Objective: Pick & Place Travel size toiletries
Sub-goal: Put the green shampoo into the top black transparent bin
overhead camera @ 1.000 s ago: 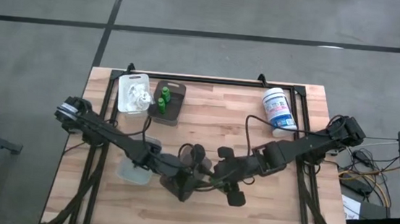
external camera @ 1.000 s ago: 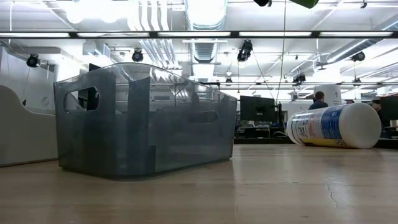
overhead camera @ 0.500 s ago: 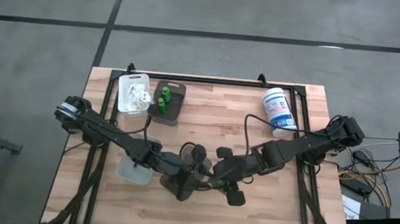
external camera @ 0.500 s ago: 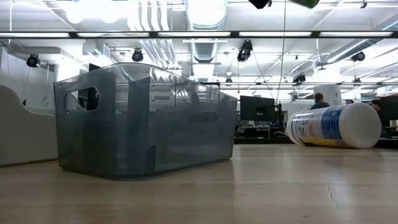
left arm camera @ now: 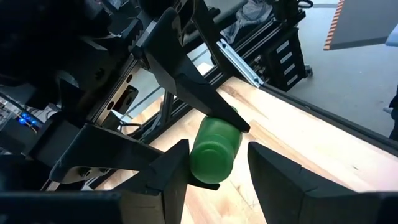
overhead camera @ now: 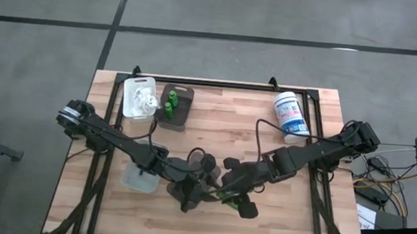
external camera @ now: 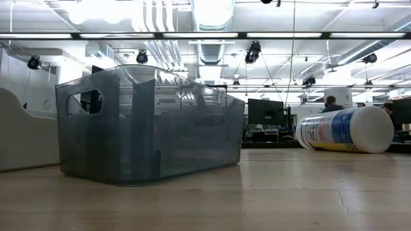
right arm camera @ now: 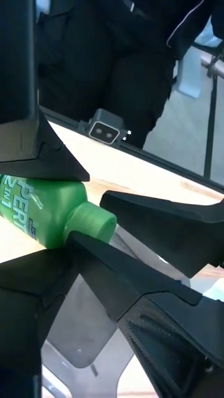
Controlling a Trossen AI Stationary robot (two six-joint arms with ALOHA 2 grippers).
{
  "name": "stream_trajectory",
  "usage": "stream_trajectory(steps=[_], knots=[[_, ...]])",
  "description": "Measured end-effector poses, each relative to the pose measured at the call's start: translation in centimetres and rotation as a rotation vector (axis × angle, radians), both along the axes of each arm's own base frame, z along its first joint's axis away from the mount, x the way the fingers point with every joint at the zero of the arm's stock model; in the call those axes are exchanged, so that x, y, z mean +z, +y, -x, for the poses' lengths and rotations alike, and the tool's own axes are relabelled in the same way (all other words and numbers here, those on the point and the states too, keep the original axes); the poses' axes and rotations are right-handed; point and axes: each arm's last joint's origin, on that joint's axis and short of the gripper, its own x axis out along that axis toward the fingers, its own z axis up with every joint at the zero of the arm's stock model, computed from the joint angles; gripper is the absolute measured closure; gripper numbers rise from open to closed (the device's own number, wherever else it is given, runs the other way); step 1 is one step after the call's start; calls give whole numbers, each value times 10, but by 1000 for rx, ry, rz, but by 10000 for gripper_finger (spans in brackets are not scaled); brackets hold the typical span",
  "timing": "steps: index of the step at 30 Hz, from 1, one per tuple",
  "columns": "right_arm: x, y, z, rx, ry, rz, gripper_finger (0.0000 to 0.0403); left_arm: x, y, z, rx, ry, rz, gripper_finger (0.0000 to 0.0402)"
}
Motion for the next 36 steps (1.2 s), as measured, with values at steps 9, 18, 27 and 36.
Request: stream_trajectory(steps=[9,18,27,36], knots=[[2,-2,-3,-4,-26,-9,252,2,1,-1,1,-17,9,292],[2,-4,-3,-16,-29,-3,233,2,4,0,34,2,35,305],[-1,-15,-1,-25,2,52,171,10,15,23,105,139,75,306],[1,-31,20,-146,-22,176,140,7,29,55,201,154,123,307]])
